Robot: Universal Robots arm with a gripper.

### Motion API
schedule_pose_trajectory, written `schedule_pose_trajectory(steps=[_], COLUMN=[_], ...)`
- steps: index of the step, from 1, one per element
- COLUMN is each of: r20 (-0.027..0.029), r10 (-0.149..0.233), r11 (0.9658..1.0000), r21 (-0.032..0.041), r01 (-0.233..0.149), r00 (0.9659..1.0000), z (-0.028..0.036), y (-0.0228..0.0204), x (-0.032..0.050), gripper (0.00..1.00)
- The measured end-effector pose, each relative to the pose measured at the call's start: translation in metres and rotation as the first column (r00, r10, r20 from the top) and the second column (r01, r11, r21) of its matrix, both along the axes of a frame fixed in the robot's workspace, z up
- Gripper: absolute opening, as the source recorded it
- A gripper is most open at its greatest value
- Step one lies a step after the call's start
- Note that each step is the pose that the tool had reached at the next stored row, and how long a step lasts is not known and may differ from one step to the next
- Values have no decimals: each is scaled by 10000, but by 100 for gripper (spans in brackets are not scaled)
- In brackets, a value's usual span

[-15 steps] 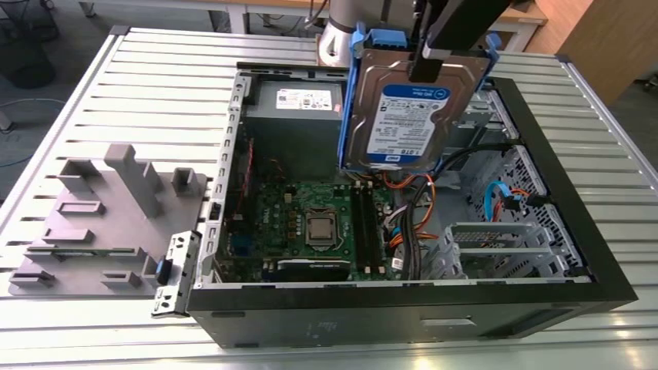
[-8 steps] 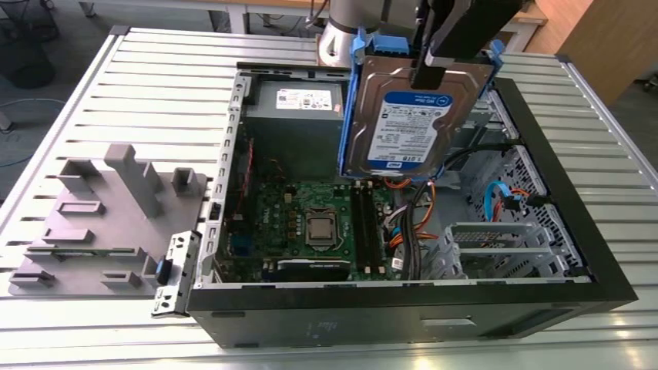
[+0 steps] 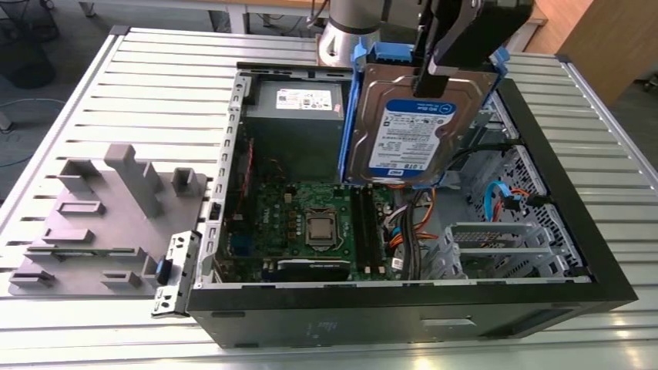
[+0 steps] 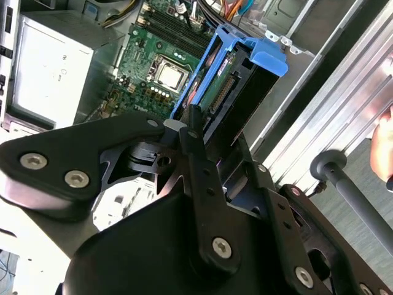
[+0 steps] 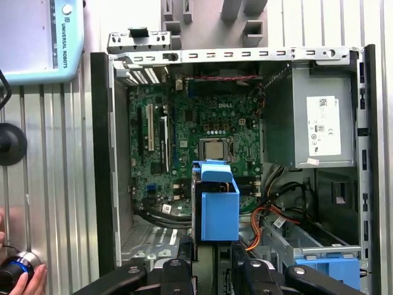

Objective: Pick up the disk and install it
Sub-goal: 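Pick up the disk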

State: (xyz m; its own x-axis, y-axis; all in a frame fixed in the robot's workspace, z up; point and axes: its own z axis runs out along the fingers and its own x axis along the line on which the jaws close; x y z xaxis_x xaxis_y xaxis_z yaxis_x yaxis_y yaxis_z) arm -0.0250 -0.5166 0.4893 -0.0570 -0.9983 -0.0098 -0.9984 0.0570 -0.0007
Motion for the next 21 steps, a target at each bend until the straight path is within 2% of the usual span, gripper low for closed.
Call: schedule_pose_trajectory(steps=[6, 21], r20=[0, -1], r10=[0, 0], r11=[10000, 10000], r21=[-5, -26], r01=[0, 0], r00=[10000, 10000], z=[0, 0], y=[-52, -93], x=[-1, 0], gripper=[35, 35])
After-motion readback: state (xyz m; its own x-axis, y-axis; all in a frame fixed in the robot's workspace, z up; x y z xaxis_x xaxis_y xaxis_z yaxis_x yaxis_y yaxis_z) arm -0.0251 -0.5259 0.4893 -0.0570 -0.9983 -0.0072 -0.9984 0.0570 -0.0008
